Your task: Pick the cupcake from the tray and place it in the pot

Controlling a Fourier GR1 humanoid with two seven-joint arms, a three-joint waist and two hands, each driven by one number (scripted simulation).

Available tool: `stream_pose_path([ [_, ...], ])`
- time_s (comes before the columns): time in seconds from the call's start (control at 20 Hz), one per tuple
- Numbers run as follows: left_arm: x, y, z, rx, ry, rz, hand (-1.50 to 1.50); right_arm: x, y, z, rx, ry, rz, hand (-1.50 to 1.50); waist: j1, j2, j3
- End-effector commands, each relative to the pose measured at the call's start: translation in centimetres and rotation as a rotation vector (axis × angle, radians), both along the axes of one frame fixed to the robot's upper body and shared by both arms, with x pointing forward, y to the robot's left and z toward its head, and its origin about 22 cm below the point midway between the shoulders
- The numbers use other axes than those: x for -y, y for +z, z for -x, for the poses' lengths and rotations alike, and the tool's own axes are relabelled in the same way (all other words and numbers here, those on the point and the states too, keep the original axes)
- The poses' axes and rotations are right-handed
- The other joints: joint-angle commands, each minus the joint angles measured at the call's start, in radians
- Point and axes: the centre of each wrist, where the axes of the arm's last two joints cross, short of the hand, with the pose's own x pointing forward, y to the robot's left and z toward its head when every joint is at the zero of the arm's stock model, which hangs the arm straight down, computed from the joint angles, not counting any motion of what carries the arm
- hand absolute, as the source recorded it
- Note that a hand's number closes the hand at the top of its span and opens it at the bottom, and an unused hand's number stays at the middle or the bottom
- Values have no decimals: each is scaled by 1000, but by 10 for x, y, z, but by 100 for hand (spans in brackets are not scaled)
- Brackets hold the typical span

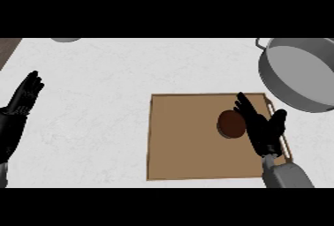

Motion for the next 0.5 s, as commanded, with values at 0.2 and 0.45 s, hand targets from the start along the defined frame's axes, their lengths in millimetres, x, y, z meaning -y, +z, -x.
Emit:
stream_pose_path([
  [0.2, 15, 0, -12, -48, 148, 264, 0, 75, 88, -59, 463, 68, 109, 150, 31, 9, 23],
  [0.45, 54, -8, -23, -128, 143, 372, 0, 128, 69, -52, 594, 45, 441, -150, 21, 16, 25],
])
